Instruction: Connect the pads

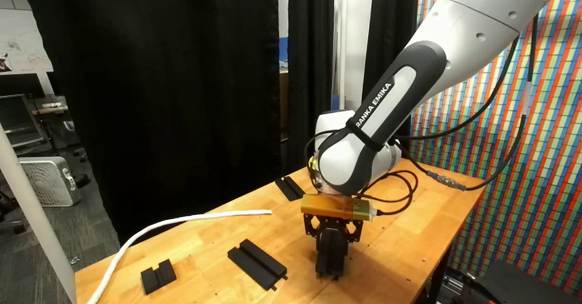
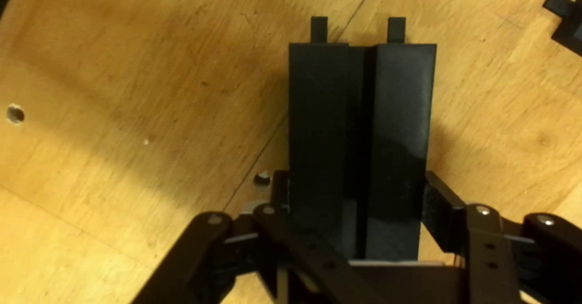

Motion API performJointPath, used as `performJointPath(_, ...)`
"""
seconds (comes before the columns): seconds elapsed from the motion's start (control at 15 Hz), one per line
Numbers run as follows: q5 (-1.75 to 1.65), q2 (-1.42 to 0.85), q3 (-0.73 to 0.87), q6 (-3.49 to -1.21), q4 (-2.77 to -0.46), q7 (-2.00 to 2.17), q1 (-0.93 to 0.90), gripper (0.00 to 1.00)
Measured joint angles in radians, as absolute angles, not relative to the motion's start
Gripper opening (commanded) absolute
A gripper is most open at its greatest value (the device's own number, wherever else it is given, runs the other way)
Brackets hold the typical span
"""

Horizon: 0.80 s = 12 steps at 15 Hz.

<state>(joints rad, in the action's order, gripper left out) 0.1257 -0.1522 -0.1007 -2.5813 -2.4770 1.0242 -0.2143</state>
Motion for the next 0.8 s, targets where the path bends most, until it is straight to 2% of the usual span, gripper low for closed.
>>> performJointPath(0.8,0.116,-0.152,-0.056,-2.583,-2.478,0.962,-0.157,0.45)
